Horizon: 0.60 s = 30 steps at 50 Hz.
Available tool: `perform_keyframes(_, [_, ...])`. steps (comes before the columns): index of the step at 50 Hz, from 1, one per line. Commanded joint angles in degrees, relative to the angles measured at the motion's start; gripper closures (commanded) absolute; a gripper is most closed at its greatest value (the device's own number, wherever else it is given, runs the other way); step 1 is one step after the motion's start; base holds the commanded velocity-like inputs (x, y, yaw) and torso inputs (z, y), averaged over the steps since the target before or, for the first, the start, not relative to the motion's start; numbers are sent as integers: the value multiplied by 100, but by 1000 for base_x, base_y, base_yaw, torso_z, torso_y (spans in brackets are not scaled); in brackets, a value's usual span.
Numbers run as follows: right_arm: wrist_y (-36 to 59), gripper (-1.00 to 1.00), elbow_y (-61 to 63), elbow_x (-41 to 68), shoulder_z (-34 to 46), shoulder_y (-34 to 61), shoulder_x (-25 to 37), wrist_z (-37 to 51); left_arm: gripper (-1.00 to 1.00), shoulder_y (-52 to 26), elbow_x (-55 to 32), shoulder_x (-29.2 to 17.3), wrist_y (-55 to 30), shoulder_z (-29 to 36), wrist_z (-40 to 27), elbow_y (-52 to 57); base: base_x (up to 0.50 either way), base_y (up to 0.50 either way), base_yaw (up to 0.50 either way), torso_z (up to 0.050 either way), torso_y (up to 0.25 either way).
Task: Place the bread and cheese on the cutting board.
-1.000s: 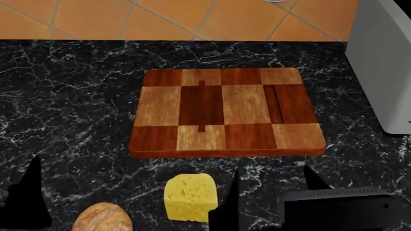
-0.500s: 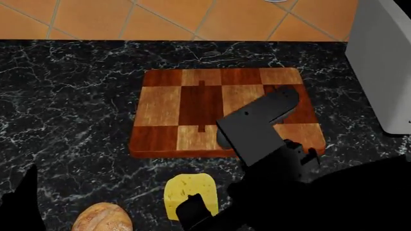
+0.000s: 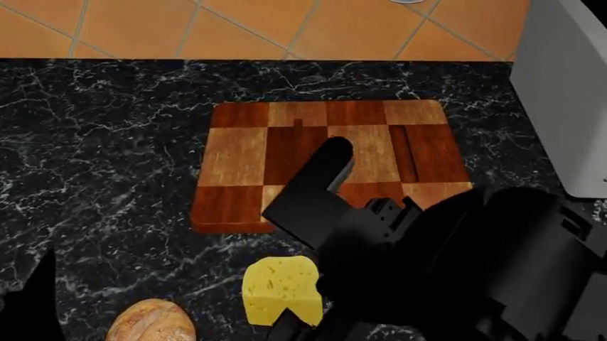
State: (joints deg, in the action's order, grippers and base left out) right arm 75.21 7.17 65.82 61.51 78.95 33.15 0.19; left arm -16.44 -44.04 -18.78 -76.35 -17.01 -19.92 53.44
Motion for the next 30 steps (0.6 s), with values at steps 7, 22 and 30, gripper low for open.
perform_keyframes(7, [-555,-100,-339,-670,772,-173,-166,-755,-100,148,68,-108,275,123,-13,-133,0,0,0,0,0])
perform_keyframes(22, [-1106,-100,-1096,-1140,1030,-404,-406,-1023,-100,176,-25,-140,260,112,-93,-120,2,2,3,-1,0])
perform_keyframes(30, [-1296,-100,-1261,-1297,1179,-588,-506,-1066,-100,201,-36,-175,310,145,-108,-149,3,4,7,-3,0])
